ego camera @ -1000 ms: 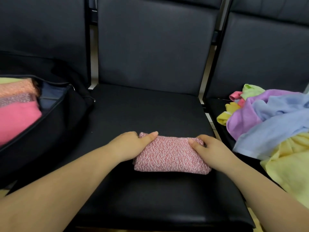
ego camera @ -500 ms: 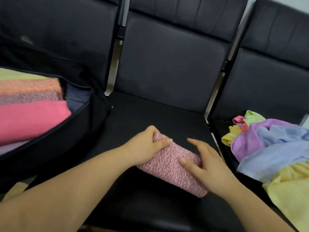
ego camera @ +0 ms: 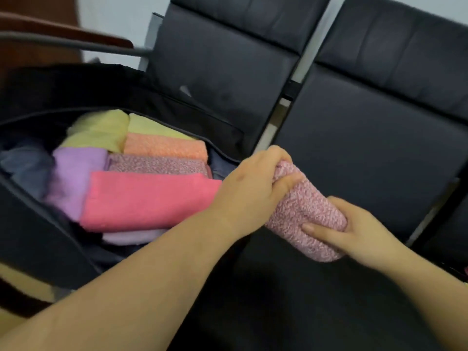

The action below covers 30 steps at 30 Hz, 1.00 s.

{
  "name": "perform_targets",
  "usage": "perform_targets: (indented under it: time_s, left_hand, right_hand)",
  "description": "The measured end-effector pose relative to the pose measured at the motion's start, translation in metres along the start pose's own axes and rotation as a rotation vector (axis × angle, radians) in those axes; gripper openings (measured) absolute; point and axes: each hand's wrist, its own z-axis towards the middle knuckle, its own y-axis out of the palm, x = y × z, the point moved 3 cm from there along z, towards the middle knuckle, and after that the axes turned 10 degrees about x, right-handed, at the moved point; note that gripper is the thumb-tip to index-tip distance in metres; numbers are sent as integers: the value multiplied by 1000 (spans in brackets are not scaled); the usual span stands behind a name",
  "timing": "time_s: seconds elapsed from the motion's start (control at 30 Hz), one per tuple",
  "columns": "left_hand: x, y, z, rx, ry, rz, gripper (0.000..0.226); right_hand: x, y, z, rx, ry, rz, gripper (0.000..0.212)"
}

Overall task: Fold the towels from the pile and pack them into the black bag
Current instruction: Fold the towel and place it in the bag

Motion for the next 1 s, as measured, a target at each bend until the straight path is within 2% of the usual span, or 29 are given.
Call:
perform_targets:
  time_s: [0.13, 0.27, 0.43, 0.6, 0.77, 0.83, 0.93, 1.0]
  left_hand:
    - [-34, -47, 13, 209, -179, -8, 15]
    - [-60, -77, 24, 338, -335, 5, 25]
    - [-99, -113, 35, 478, -524, 5, 32]
    - [-134, -138, 32, 495, -734, 35, 43]
    - [-151, -157, 24, 595, -732, 21, 31]
    - [-156, -157, 20, 534, -724, 109, 35]
    - [-169, -148, 12, 336, -747, 257, 49]
    - [-174, -144, 11, 273, -760, 292, 54]
  right_hand:
    - [-45, 11, 50, -4, -94, -26, 73]
    - [-78, 36, 84, -40, -128, 88, 83]
    - [-106, 70, 119, 44, -86, 365, 41]
    - [-116, 123, 147, 90, 26, 495, 32]
    - [-130, 155, 166, 144, 42, 411, 33]
    - [-134, 161, 168, 162, 34, 358, 31]
    - [-131, 173, 163, 123, 36, 211, 40]
    - [-127, 178, 160, 94, 49, 160, 45]
